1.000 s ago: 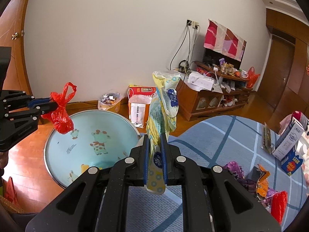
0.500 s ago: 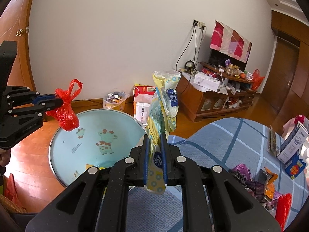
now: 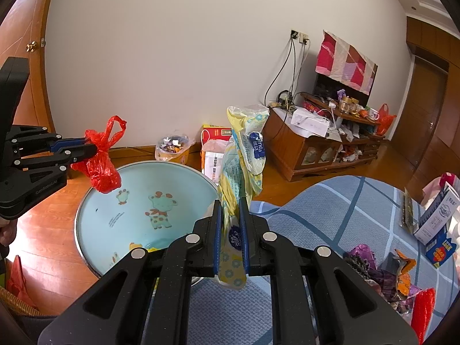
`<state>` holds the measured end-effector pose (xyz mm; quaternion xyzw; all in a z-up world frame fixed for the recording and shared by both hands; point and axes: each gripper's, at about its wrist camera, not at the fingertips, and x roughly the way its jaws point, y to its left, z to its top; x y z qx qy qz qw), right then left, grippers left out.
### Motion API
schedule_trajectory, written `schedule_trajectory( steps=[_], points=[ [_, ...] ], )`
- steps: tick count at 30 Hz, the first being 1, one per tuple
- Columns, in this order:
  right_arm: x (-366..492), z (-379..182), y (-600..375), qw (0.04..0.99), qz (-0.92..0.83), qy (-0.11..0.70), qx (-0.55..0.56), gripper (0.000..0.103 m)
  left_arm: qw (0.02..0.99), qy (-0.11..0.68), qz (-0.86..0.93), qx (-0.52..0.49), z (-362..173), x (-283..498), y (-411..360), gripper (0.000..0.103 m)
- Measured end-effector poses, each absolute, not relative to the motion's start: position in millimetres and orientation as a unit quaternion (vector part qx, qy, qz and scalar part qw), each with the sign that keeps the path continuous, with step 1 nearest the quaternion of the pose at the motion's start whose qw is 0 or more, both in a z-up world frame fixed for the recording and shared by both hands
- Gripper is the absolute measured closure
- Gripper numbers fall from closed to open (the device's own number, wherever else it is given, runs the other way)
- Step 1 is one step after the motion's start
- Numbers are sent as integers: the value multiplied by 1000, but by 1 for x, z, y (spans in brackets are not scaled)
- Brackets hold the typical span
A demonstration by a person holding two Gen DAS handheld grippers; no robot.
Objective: Collect trash
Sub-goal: 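Carry the red bag and pale wrapper over the basin with both tools, then open both tools to drop the red bag and wrapper into the basin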
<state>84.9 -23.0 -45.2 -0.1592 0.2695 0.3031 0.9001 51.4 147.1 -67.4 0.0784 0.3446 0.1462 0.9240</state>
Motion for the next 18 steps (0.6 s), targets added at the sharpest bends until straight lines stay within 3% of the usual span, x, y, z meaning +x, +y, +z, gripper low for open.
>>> schedule_trajectory(
  steps=[18],
  points=[
    [82, -48, -16, 892, 320, 274, -162, 88, 925, 348, 133, 76, -70, 53, 139, 91]
  ],
)
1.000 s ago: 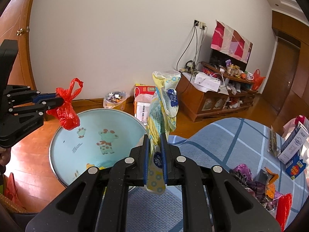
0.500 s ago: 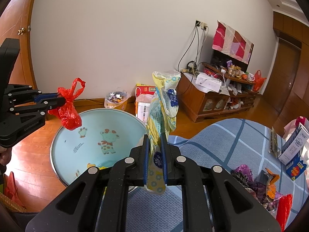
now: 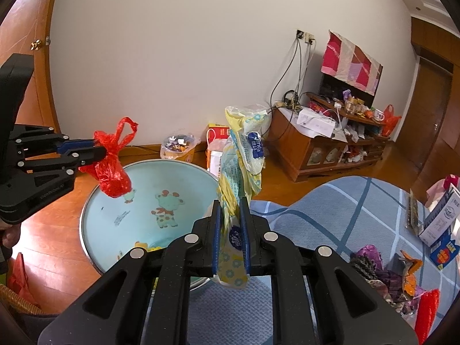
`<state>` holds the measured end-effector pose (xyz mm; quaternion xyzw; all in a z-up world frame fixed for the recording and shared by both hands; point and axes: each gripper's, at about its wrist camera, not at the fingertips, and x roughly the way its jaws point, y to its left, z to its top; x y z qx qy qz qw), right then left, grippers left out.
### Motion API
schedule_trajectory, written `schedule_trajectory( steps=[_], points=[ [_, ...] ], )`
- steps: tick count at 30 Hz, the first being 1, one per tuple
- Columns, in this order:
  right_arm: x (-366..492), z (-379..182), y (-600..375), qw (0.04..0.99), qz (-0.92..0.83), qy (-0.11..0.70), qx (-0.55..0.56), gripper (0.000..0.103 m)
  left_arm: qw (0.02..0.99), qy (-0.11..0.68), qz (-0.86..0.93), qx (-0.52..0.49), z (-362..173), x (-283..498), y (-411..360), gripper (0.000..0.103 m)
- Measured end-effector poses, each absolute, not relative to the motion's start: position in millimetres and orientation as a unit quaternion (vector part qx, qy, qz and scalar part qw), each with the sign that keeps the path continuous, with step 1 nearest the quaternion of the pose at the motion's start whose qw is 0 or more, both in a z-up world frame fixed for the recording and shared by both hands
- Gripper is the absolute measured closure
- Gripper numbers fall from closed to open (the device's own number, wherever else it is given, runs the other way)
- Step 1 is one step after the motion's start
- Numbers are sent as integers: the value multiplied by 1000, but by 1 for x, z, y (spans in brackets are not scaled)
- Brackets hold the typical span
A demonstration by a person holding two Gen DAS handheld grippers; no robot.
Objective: Collect trash
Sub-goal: 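Open both tools to drop the red bag and wrapper into the basin, then grasp the red mesh bag with the right tool while the left tool grasps the plaid cloth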
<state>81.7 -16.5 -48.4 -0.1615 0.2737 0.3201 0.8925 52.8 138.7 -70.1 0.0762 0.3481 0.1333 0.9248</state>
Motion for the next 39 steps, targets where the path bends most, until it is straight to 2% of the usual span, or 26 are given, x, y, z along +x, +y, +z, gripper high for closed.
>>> schedule_trajectory(
  steps=[2, 4, 5, 8, 10, 13, 20, 30, 39],
  points=[
    [81, -50, -15, 889, 326, 274, -165, 85, 925, 349, 133, 75, -70, 52, 138, 76],
    [79, -50, -13, 888, 333, 274, -163, 72, 925, 347, 133, 77, -70, 52, 137, 68],
    [79, -50, -13, 887, 335, 274, -161, 69, 925, 346, 134, 77, -70, 52, 135, 64],
    [79, -51, -12, 886, 335, 275, -163, 66, 925, 346, 138, 79, -71, 51, 134, 53],
    [79, -52, -12, 887, 334, 275, -163, 62, 924, 348, 137, 78, -72, 50, 133, 50],
    [79, -51, -14, 888, 331, 275, -161, 58, 924, 349, 137, 76, -72, 51, 135, 39],
    [71, -41, -42, 901, 298, 275, -155, 54, 925, 352, 123, 75, -76, 53, 128, 31],
    [43, -16, -176, 941, 165, 273, -118, 45, 918, 382, 47, 93, -100, 56, 66, 30],
    [46, -33, -277, 947, 67, 304, -75, 45, 922, 367, -7, 122, -94, 62, -1, 30]
  ],
)
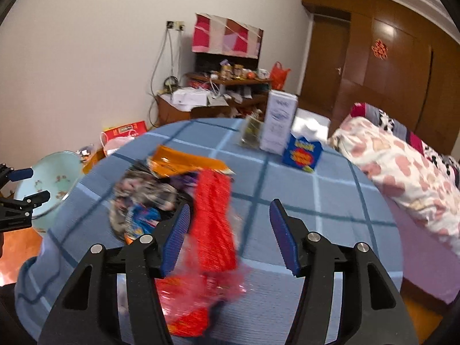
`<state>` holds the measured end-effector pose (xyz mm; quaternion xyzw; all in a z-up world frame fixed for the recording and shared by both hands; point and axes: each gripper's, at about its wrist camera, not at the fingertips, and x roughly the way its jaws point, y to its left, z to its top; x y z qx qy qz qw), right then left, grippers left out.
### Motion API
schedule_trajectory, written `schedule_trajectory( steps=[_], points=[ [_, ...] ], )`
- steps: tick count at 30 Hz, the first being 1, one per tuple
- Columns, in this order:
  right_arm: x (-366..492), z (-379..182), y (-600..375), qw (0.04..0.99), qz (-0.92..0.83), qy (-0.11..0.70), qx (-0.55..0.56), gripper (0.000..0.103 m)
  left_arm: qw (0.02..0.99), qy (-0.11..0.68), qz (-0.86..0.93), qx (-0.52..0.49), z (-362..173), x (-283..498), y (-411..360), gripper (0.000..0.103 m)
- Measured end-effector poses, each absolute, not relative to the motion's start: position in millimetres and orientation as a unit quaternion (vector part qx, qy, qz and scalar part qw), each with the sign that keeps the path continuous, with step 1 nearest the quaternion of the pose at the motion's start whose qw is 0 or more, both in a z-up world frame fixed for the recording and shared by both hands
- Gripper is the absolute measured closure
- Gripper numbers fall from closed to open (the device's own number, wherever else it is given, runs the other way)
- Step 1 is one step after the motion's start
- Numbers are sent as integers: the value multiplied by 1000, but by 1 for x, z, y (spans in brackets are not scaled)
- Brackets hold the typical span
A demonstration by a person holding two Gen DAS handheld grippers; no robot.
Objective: Collect trash
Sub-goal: 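Grasp the red mesh bag with the right tool while the left tool grasps the plaid cloth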
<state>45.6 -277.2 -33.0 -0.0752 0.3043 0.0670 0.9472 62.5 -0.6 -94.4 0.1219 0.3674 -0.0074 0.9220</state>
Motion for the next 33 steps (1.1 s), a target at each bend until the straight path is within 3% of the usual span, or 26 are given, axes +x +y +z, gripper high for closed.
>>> schedule_trajectory(
  steps=[6, 8, 10, 13, 20, 26, 28, 30, 31, 33],
  points=[
    [52, -49, -283, 937, 89, 334, -55, 46, 924, 356, -35, 137, -90, 70, -41, 30],
    [56, -56, -280, 930, 101, 349, -56, 54, 923, 356, -43, 141, -90, 72, -52, 30],
    [58, -63, -278, 924, 111, 361, -57, 76, 922, 355, -49, 147, -91, 73, -62, 30],
    [53, -64, -282, 925, 121, 356, -47, 88, 922, 353, -57, 151, -89, 75, -72, 30],
    [31, -34, -316, 957, 64, 284, -22, 89, 925, 337, -75, 158, -79, 80, -97, 30],
    [28, -46, -349, 956, 24, 293, -8, 89, 920, 339, -108, 164, -88, 89, -128, 32],
    [26, -52, -357, 954, 20, 299, 1, 89, 914, 354, -119, 159, -98, 95, -134, 41],
    [24, -55, -361, 953, 20, 301, 5, 89, 903, 376, -138, 156, -109, 101, -140, 61],
    [23, -56, -361, 953, 21, 301, 7, 89, 899, 385, -147, 150, -112, 103, -142, 76],
    [24, -56, -361, 954, 22, 299, 7, 89, 899, 386, -149, 144, -111, 102, -141, 87]
  ],
)
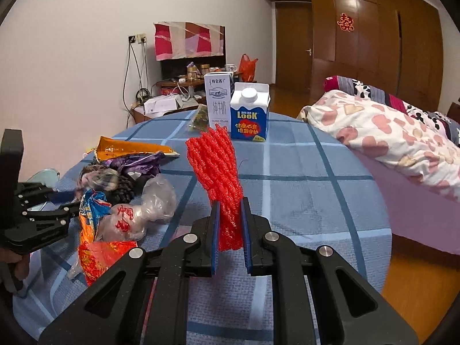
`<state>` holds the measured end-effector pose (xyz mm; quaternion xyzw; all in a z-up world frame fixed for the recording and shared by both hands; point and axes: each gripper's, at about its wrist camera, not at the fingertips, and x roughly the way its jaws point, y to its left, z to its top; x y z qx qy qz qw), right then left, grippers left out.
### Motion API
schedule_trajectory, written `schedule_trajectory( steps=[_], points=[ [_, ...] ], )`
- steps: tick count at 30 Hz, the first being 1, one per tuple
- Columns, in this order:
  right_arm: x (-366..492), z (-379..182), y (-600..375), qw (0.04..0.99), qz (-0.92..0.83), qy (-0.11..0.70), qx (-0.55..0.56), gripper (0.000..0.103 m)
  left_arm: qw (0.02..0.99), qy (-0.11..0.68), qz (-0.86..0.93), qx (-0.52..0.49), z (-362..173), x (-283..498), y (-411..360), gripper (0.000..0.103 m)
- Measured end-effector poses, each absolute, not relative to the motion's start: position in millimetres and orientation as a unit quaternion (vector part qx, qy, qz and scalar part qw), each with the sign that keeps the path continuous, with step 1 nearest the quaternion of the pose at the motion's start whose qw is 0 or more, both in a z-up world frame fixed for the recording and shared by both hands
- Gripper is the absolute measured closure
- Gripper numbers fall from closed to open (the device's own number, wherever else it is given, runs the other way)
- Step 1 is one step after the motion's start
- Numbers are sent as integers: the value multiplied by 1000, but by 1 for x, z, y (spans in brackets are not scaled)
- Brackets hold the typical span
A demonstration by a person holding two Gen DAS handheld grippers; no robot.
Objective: Collect trash
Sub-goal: 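Grasp the red mesh bag with the right tool while the left tool grasps the plaid cloth, then carry the red mesh bag and plaid cloth over the light-blue basin with both tools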
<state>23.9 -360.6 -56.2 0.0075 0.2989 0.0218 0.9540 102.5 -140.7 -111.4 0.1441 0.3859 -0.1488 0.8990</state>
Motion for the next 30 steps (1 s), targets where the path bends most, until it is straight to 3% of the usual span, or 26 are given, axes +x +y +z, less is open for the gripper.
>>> schedule_trajectory(
  steps=[15, 30],
  points=[
    [41, -31, -300, 960, 63, 272, -15, 88, 931, 330, -109, 115, -57, 80, -70, 91],
    [53, -25, -254, 956, 100, 272, -36, 88, 936, 319, -77, 125, -51, 50, -28, 91]
  ],
)
